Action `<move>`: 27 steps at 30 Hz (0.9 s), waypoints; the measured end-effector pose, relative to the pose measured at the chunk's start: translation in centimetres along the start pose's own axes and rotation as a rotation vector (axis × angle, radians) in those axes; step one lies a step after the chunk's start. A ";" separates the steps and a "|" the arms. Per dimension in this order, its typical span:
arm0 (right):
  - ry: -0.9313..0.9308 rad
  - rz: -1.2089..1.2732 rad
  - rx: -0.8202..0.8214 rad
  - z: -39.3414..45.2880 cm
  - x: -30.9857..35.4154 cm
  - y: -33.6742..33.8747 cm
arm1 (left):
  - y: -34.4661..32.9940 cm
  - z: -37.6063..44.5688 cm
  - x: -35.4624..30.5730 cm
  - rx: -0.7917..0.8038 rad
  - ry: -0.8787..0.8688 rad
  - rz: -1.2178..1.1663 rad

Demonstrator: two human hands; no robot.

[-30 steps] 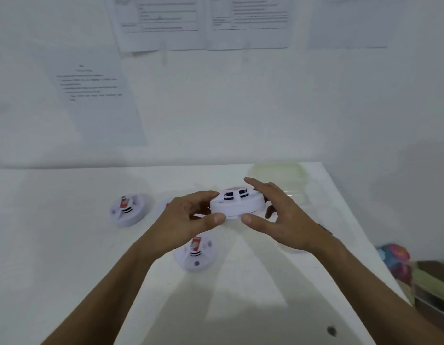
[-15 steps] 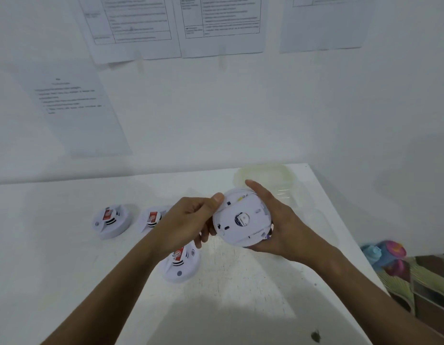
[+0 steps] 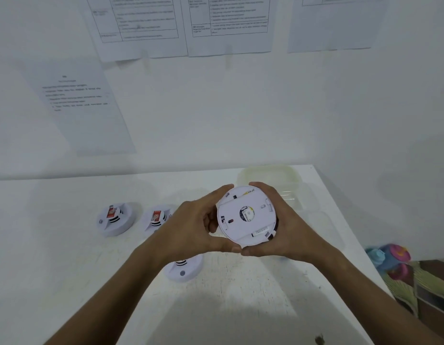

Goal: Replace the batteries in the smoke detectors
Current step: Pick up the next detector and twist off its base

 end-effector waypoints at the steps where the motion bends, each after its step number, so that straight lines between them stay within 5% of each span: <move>1: -0.005 -0.002 0.007 0.0 0.0 -0.1 | 0.0 0.1 -0.3 0.007 -0.004 -0.017; 8: -0.023 0.032 0.042 -0.1 -0.2 -0.2 | -1.1 0.4 1.0 0.058 0.061 -0.154; 17: -0.057 0.037 0.181 -1.0 -1.0 -0.8 | -1.7 0.7 1.2 0.223 0.035 -0.044; 27: -0.071 0.094 0.085 -0.6 -1.7 0.3 | -1.0 1.0 1.2 0.114 -0.004 -0.016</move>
Point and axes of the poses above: each hand's wrist, its own z-axis towards the middle knuckle, its own y-axis out of the back of the hand, x = y × z, the point moved 10 cm from there along z, towards the middle knuckle, and after that the axes turned 6 degrees about -x, right-handed, at the moved point
